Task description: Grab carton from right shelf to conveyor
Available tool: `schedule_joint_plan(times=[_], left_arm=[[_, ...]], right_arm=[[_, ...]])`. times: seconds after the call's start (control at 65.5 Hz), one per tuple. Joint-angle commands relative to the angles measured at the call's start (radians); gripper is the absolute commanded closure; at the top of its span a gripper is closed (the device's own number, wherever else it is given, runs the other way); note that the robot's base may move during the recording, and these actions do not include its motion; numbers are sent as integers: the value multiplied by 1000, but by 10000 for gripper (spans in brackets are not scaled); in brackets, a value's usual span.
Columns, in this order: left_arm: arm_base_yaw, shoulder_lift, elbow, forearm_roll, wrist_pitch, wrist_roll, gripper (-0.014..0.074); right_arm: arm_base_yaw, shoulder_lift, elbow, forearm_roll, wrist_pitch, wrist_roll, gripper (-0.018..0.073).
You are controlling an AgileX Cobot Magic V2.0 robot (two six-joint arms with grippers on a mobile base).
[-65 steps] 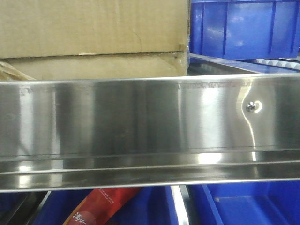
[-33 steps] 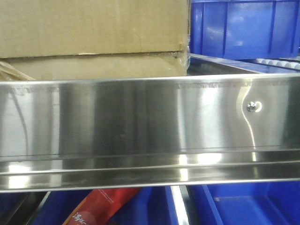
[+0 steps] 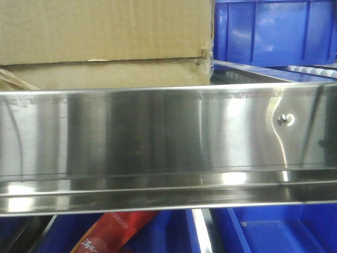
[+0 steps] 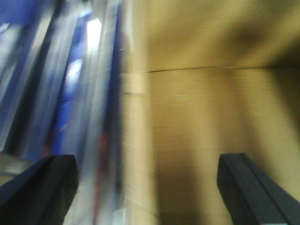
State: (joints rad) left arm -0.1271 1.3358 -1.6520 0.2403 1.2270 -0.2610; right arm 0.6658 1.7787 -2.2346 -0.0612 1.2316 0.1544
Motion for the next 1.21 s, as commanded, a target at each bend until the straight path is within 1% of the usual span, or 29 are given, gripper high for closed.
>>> schedule_joint_plan(times=[0.0, 0.244, 0.412, 0.474, 0.55, 0.611, 0.626, 0.703, 0.718, 0.749, 0.764, 0.825, 0.901, 0.993, 1.1, 1.146, 1.161, 1.192], left_arm=[[15, 20, -8, -2, -6, -9, 90], [15, 84, -8, -2, -6, -3, 90], [15, 105, -8, -2, -6, -3, 90], [15, 109, -8, -2, -6, -3, 90], [15, 112, -8, -2, -6, -3, 90], [15, 112, -8, -2, -6, -3, 90], [15, 112, -8, -2, -6, -3, 90], [15, 112, -8, -2, -6, -3, 90], [15, 112, -8, -2, -6, -3, 92], [15, 112, -8, -2, -6, -3, 99], [15, 112, -8, -2, -6, -3, 104], [15, 112, -8, -2, -6, -3, 125], [15, 112, -8, -2, -6, -3, 175], [15, 115, -8, -2, -6, -3, 279], [15, 117, -8, -12, -6, -3, 444], [15, 117, -8, -14, -6, -3, 541], [15, 117, -8, -14, -6, -3, 556], [15, 117, -8, -14, -6, -3, 632]], right_arm=[[-10, 26, -9, -20, -11, 4, -1], [-60, 88, -9, -11, -11, 31, -1], [-65, 119, -9, 21, -11, 31, 1], [-65, 130, -9, 39, -11, 31, 23], [-65, 138, -9, 48, -11, 31, 118], [-65, 141, -9, 50, -11, 31, 235], [-65, 141, -9, 50, -11, 31, 289], [-65, 141, -9, 50, -11, 31, 490], [-65, 141, -9, 50, -11, 31, 553], [-65, 141, -9, 50, -11, 31, 633], [-65, 141, -9, 50, -11, 31, 658], [-65, 141, -9, 50, -11, 31, 615], [-65, 141, -9, 50, -11, 31, 624], [-65, 141, -9, 50, -11, 31, 624], [-65, 141, -9, 50, -11, 31, 624], [-65, 141, -9, 50, -11, 31, 624], [-65, 141, -9, 50, -11, 31, 624], [-65, 141, -9, 50, -11, 31, 624]])
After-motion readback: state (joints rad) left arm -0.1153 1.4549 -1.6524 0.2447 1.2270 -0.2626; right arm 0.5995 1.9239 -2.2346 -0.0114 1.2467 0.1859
